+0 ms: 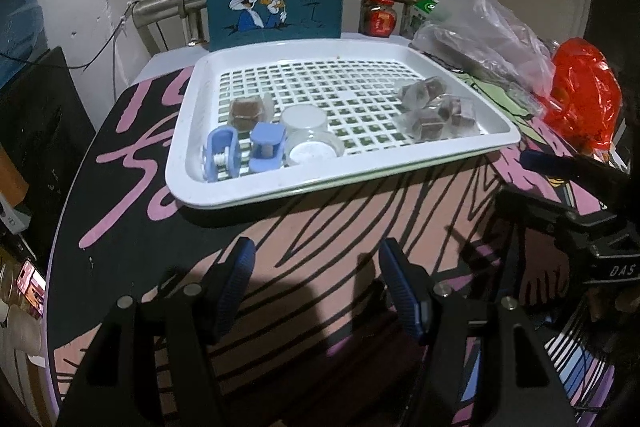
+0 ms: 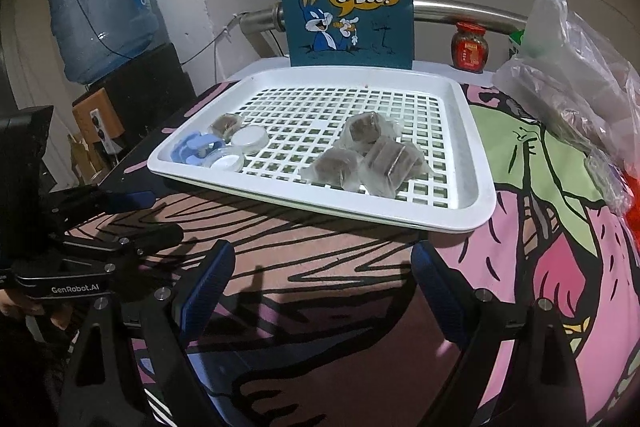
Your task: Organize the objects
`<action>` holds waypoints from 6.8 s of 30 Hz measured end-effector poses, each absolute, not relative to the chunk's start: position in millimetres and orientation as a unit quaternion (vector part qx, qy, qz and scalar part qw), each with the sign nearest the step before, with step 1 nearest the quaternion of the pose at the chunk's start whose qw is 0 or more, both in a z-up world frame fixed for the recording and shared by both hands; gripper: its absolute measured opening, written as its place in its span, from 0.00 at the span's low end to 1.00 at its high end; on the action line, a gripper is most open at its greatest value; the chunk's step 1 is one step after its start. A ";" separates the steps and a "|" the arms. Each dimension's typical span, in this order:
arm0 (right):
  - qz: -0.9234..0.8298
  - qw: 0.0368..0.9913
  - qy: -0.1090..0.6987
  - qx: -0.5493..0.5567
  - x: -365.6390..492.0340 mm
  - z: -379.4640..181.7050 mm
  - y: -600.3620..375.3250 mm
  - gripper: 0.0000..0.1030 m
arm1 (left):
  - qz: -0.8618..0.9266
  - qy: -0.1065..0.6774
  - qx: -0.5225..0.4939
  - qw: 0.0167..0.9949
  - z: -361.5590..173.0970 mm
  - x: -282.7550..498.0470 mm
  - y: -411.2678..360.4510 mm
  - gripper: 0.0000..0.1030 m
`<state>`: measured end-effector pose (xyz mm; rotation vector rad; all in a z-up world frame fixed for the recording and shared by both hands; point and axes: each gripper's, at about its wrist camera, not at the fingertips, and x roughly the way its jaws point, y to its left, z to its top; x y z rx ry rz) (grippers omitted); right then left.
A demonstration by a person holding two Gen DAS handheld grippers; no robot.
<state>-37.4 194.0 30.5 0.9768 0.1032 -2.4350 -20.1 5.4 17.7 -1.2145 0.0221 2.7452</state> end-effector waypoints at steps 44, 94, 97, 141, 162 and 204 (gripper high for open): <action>-0.883 0.230 0.057 0.405 -45.6 17.1 190.4 0.87 | 0.903 0.017 -0.426 0.058 11.5 -24.8 8.8 0.62; -0.875 0.166 0.079 0.449 -58.4 1.7 197.0 1.00 | 0.890 0.028 -0.452 0.049 2.0 -32.4 12.4 1.00; -0.875 0.166 0.079 0.448 -58.4 1.5 197.1 1.00 | 0.890 0.028 -0.452 0.049 2.0 -32.5 12.2 1.00; -0.876 0.161 0.077 0.448 -52.5 0.0 194.9 1.00 | 0.890 0.025 -0.453 0.037 2.2 -28.3 9.9 1.00; -0.876 0.161 0.077 0.448 -52.3 0.7 194.4 1.00 | 0.890 0.025 -0.453 0.038 2.1 -28.3 9.9 1.00; -0.876 0.161 0.077 0.449 -53.2 0.9 194.0 1.00 | 0.890 0.025 -0.453 0.037 1.9 -28.6 10.1 1.00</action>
